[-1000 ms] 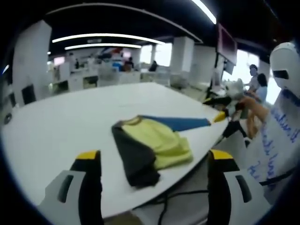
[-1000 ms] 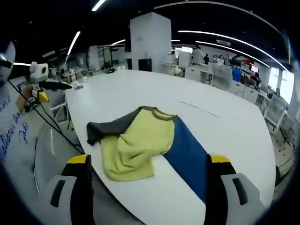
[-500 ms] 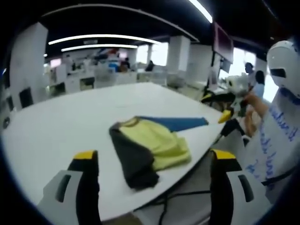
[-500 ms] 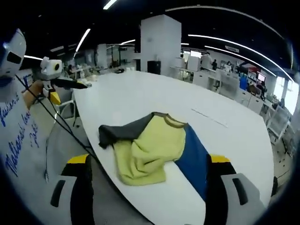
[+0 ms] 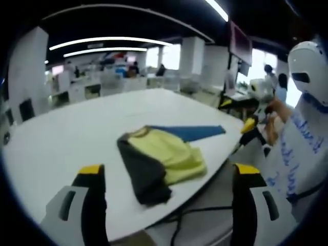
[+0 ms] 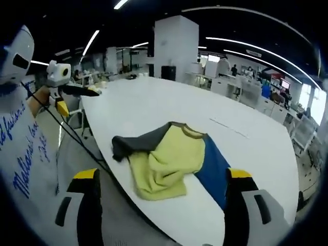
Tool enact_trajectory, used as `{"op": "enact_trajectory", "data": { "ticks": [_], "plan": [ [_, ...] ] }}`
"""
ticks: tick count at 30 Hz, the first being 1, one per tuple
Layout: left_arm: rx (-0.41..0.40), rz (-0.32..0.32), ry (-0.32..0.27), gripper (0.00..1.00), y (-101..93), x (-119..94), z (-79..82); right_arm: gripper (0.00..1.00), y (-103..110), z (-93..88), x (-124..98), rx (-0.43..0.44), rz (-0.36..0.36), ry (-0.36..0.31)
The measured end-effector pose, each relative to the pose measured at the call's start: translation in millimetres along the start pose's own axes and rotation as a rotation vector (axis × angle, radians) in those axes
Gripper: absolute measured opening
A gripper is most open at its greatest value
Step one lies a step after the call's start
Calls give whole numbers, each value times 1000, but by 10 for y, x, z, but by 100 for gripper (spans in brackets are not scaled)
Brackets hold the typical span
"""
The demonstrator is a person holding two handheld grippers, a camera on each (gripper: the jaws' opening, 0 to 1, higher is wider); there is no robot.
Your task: Fold the garment on the visible template until the final outline fits inside the template.
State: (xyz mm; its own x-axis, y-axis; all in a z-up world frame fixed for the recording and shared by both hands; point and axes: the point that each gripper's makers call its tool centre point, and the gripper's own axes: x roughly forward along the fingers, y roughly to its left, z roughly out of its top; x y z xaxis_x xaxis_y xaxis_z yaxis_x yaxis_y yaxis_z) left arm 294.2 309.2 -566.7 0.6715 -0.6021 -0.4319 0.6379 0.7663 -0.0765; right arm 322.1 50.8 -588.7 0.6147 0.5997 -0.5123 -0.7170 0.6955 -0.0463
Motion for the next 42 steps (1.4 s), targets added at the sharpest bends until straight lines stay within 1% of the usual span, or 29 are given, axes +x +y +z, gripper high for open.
{"op": "enact_trajectory", "data": {
  "ticks": [5, 8, 11, 13, 16, 20, 24, 27, 30, 33, 35, 37, 40, 42],
  "plan": [
    [13, -5, 7, 100, -30, -22, 7, 100, -21, 28, -17, 25, -23, -12],
    [7, 1, 13, 100, -6, -25, -11, 100, -25, 52, -36, 6, -24, -9],
    [1, 7, 8, 100, 16, -28, -10, 100, -32, 81, -37, 16, -23, -27],
    [0, 9, 2, 100, 33, -25, -9, 100, -35, 68, -33, 12, -24, -22],
    [-12, 14, 5, 100, 70, -13, -47, 100, -28, 38, -21, 9, -22, -9],
    [-31, 9, 14, 99, 93, 0, -122, 100, -34, 67, -28, 12, -25, -23],
    [-51, 21, 17, 98, 149, 8, -169, 100, -36, 81, -36, 15, -28, -28],
    [-54, 2, 24, 93, 141, 17, -199, 100, -30, 73, -40, 15, -27, -26],
    [-57, 0, 34, 93, 167, 41, -228, 100, -32, 66, -45, 19, -30, -25],
    [-66, -3, 42, 89, 189, 58, -260, 100, -38, 62, -49, 19, -34, -24],
    [-73, -14, 59, 84, 191, 71, -307, 100, -36, 59, -53, 15, -35, -21],
    [-82, -34, 76, 80, 182, 90, -361, 100, -27, 63, -57, 3, -31, -21],
    [-83, -64, 114, 79, 146, 137, -461, 100, -40, 81, -62, 4, -37, -27],
    [-88, -74, 113, 77, 144, 164, -483, 100, -36, 85, -63, 3, -34, -29]
  ]
}}
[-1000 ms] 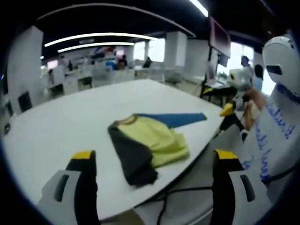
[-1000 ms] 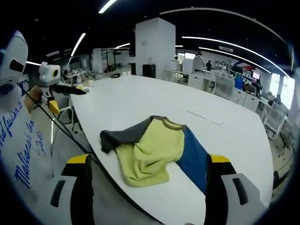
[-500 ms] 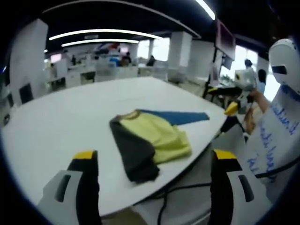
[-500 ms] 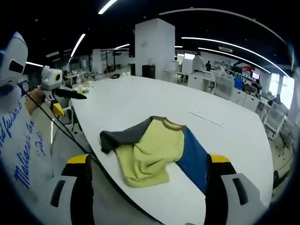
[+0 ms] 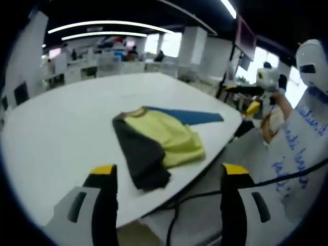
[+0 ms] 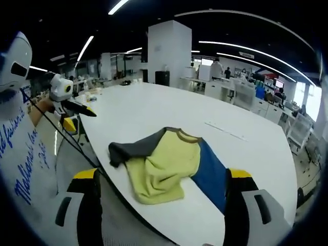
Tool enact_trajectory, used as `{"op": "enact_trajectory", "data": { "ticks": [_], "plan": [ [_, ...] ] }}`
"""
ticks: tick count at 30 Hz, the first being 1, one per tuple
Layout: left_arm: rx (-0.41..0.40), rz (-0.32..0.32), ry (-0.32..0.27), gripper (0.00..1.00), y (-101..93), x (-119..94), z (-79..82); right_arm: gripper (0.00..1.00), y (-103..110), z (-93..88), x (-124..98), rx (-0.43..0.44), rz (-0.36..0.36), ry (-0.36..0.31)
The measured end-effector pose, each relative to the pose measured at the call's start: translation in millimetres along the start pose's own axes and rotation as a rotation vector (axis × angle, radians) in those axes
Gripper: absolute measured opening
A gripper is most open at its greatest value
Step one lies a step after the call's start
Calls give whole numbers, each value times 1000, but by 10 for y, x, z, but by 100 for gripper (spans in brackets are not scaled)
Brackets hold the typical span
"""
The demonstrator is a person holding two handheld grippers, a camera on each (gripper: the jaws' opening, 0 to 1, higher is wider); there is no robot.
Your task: Fold the garment on the visible template until the final outline fits inside the template.
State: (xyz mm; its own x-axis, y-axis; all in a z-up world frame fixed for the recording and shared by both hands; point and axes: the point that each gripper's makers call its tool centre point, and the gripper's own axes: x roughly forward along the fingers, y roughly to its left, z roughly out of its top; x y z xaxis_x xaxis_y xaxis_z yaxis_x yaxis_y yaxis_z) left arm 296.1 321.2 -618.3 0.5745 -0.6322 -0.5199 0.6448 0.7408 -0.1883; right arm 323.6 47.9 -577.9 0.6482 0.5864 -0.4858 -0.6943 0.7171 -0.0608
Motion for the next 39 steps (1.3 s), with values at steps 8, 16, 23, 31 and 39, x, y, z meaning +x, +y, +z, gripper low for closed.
{"op": "enact_trajectory", "data": {
  "ticks": [8, 16, 23, 31, 39],
  "plan": [
    [-23, -39, 9, 68, 37, 93, -125, 100, -16, -47, -11, 2, -9, 14],
    [-42, -48, 37, 56, 131, 173, -280, 100, -1, -80, -19, 8, -6, 16],
    [-106, -67, 45, 46, 197, 245, -425, 100, 7, -128, -19, 18, -8, 22],
    [-111, -25, 115, 38, 334, 308, -630, 100, -3, -137, -36, 25, -17, 20],
    [-166, -27, 116, 34, 403, 379, -720, 100, 22, -126, -42, 21, -11, 8]
  ]
}}
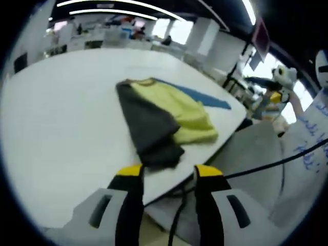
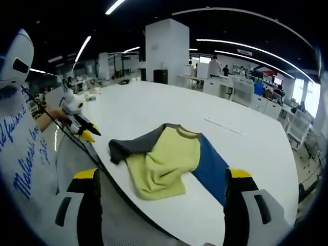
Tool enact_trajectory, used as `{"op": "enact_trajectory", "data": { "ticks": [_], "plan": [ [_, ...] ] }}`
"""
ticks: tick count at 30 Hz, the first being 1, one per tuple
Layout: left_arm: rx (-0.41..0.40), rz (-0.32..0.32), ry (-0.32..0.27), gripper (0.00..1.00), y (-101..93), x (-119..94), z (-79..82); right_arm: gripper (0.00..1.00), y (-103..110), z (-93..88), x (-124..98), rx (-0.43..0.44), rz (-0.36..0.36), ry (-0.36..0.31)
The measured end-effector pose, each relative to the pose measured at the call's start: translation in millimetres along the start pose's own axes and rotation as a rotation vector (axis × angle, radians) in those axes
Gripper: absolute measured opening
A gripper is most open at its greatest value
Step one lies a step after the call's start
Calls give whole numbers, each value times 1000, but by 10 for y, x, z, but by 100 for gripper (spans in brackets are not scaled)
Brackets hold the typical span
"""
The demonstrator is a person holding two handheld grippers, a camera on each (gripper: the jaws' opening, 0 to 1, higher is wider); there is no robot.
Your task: Fold the garment on the visible template until the final outline fits inside the template.
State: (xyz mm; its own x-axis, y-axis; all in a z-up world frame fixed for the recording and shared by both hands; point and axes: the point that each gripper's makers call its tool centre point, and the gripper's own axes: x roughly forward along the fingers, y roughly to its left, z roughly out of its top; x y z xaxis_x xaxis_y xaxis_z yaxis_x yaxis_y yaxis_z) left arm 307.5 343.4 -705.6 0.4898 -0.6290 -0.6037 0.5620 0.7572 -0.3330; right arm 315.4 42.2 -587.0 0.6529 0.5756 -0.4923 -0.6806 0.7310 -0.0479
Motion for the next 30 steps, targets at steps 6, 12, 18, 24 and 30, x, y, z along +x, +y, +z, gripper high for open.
{"op": "enact_trajectory", "data": {
  "ticks": [6, 12, 18, 24, 30],
  "plan": [
    [-49, -13, -24, 29, 27, 65, -7, 100, 0, -3, -4, 1, 0, -3],
    [-40, -7, 3, 27, 75, 149, -81, 100, 2, 9, -15, 8, -2, -12],
    [-64, 17, 18, 25, 166, 240, -163, 100, -4, 8, -27, 8, -7, -17],
    [-90, 5, 17, 20, 189, 291, -176, 100, -1, -8, -38, 11, -9, -16],
    [-101, -8, 1, 16, 210, 336, -145, 100, -8, 4, -52, 17, -12, -20]
  ]
}}
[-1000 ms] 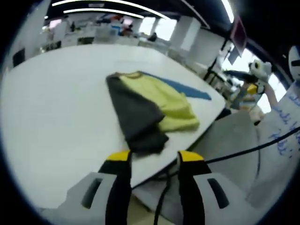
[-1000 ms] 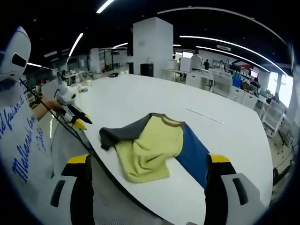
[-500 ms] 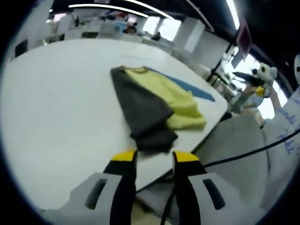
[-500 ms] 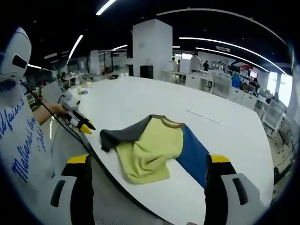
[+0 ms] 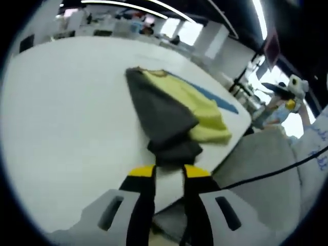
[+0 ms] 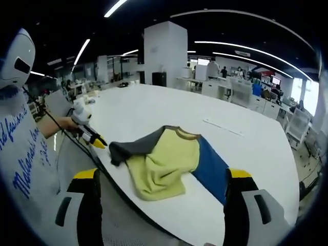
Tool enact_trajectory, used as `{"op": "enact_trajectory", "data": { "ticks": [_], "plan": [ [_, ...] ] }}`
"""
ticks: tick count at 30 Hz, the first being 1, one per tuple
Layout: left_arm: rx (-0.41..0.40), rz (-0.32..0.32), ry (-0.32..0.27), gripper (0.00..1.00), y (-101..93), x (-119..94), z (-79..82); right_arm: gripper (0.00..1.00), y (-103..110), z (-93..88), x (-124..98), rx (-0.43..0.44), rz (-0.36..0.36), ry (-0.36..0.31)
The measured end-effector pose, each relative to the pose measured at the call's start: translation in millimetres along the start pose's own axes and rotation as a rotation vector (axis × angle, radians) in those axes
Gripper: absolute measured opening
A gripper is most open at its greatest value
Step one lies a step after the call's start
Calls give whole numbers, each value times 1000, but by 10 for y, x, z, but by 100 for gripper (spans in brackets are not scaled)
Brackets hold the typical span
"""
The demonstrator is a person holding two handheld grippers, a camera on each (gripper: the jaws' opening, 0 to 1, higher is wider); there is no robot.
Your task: Fold the garment on the visible template until the final outline fits inside the template.
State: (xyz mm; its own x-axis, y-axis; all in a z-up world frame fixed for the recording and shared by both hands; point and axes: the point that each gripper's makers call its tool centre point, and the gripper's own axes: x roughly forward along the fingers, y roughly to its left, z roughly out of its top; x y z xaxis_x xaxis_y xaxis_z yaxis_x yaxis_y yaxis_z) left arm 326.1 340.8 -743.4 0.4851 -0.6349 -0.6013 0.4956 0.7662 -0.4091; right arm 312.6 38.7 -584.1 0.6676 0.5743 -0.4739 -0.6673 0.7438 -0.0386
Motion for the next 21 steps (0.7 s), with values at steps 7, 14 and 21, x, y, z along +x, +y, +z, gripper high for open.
{"op": "enact_trajectory", "data": {
  "ticks": [7, 14, 21],
  "plan": [
    [-5, 5, 8, 18, 57, 76, -25, 100, 13, -16, 10, -2, 5, 8],
    [-15, 15, 15, 18, 102, 126, -71, 100, 34, 6, 3, 8, 4, -3],
    [-4, 23, 16, 18, 116, 156, -49, 100, 19, -38, -11, 11, -7, 10]
  ]
}}
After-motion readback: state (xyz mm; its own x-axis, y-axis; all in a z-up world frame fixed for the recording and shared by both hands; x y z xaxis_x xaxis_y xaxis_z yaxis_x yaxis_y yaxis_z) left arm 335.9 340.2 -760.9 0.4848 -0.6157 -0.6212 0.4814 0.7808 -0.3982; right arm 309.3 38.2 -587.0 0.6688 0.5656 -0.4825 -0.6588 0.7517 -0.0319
